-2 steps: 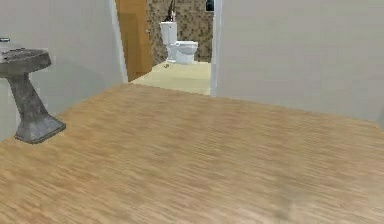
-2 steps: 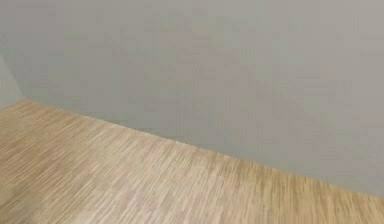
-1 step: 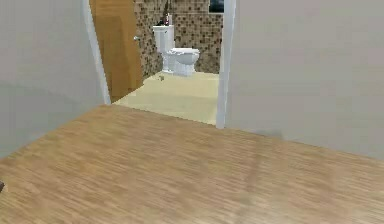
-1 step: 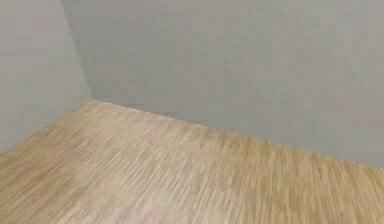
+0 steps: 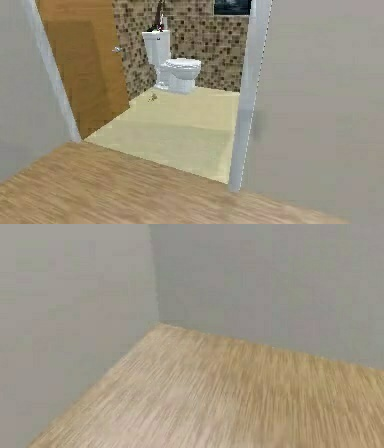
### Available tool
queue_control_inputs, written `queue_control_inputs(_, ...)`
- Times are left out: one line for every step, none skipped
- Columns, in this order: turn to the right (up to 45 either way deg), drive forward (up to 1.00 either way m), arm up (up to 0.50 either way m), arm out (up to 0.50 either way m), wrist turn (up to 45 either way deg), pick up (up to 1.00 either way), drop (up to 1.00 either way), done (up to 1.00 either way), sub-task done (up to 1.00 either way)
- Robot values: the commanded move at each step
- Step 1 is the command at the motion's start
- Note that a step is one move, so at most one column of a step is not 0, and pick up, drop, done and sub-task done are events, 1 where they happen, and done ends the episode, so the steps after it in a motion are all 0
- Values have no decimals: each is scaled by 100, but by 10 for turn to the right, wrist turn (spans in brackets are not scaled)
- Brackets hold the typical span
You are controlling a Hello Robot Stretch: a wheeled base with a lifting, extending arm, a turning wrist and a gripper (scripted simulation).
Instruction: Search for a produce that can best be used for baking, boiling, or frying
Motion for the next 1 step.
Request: queue_control_inputs(0, 90, 0, 0, 0, 0, 0, 0, 0)
